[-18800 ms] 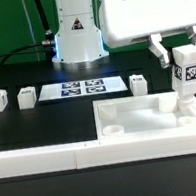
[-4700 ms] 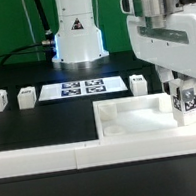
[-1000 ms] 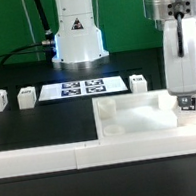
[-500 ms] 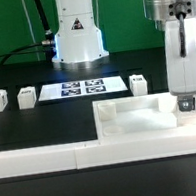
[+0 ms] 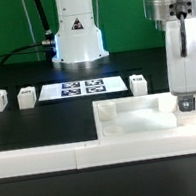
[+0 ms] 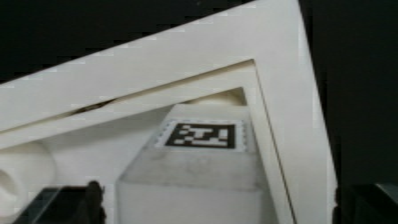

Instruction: Assemble square table

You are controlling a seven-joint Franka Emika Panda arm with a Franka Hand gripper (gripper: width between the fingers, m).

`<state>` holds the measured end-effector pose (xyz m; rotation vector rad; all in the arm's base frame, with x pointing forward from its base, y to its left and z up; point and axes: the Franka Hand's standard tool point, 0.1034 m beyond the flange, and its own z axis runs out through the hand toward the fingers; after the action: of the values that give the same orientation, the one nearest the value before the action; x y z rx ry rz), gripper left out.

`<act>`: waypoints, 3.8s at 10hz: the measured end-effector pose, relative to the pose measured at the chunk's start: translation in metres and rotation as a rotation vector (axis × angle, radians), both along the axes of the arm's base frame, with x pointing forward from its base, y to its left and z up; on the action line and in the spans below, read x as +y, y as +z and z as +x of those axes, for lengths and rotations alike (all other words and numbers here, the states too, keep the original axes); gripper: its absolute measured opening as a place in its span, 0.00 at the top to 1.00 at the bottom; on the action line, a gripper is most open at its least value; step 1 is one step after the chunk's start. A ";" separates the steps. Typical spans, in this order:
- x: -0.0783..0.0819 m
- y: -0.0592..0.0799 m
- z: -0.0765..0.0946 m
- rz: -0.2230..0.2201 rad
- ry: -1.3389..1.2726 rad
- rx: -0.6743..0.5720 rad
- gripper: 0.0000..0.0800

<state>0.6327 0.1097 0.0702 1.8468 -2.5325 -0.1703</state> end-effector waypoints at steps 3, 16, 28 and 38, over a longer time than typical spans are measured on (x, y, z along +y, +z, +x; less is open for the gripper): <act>0.000 0.000 0.000 0.001 0.017 -0.001 0.19; 0.028 0.029 -0.062 0.042 0.889 -0.145 0.19; 0.001 0.006 -0.146 0.123 1.796 -0.148 0.19; -0.011 -0.029 -0.222 0.548 1.644 0.246 0.19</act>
Offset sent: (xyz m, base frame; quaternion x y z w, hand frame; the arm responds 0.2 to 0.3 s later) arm 0.0000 0.0000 0.0000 0.0000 0.0000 -0.0650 0.9979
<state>0.4106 0.0990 0.0411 3.0229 -0.2529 -0.9235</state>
